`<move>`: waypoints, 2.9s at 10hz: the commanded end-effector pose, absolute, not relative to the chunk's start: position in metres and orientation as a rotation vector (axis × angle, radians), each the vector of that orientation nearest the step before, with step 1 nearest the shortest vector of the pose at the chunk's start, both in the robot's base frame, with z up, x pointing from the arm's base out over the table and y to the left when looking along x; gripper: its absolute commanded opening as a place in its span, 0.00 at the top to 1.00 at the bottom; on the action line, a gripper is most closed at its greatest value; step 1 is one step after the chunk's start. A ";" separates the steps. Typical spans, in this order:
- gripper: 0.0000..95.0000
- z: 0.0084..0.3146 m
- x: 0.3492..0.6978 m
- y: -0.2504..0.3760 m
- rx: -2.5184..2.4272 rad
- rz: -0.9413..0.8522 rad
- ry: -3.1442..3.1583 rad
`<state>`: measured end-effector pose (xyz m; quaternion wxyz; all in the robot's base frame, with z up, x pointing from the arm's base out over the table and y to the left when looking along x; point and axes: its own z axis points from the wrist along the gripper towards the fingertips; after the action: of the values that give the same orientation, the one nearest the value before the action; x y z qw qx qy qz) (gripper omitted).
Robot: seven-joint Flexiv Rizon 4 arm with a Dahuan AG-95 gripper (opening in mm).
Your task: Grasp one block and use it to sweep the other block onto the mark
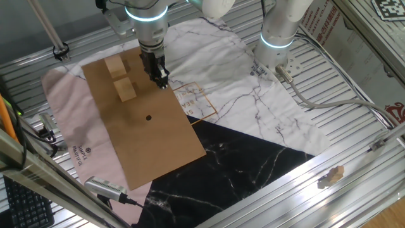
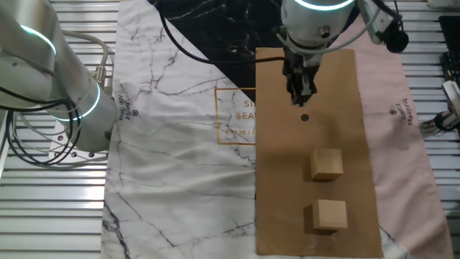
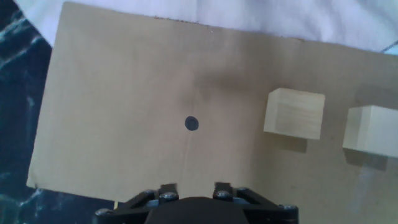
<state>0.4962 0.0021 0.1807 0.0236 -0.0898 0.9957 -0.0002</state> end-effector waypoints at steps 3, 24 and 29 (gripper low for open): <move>1.00 0.184 0.496 0.003 -0.262 -0.014 3.096; 1.00 0.230 0.465 -0.030 -0.537 0.057 3.176; 1.00 0.231 0.464 -0.030 -0.518 0.037 3.148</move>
<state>0.4655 -0.0297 0.2307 -0.0234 -0.1613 0.9865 0.0122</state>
